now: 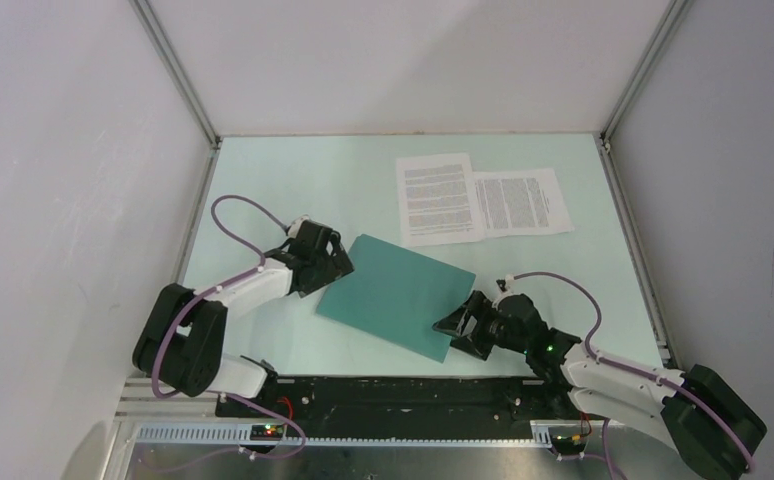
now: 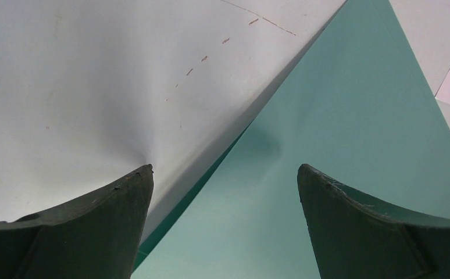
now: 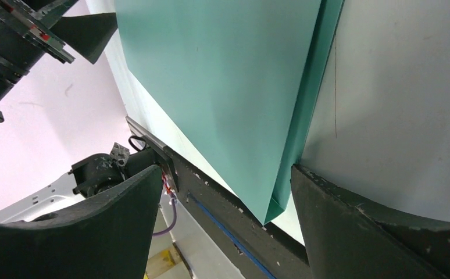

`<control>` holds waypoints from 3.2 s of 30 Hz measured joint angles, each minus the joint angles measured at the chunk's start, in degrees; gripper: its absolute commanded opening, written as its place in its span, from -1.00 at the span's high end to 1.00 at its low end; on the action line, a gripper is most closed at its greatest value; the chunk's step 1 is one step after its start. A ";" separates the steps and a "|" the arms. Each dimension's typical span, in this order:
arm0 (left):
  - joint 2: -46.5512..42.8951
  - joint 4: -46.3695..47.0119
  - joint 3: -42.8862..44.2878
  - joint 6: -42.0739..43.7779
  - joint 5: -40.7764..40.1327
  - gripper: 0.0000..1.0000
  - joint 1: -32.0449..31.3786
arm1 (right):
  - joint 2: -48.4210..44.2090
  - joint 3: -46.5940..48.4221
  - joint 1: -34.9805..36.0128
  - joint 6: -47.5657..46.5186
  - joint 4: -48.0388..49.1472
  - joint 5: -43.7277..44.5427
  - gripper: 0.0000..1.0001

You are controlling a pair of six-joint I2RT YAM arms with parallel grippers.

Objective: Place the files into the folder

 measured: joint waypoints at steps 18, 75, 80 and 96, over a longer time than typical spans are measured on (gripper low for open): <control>1.38 2.14 0.07 0.46 1.57 -0.96 0.00 | 12.15 -2.97 0.26 -0.02 20.41 0.98 -0.51; -18.99 -30.38 19.67 -21.55 -0.48 -0.28 1.25 | 22.88 26.05 53.31 -59.71 -2.38 70.64 0.52; -20.31 -28.72 18.32 -22.05 -0.17 0.07 1.22 | 22.73 26.08 53.94 -60.17 -4.42 71.08 -0.42; -28.26 -28.76 14.60 -4.13 5.84 0.71 1.36 | -7.72 26.12 59.08 -42.53 -30.03 61.92 -0.90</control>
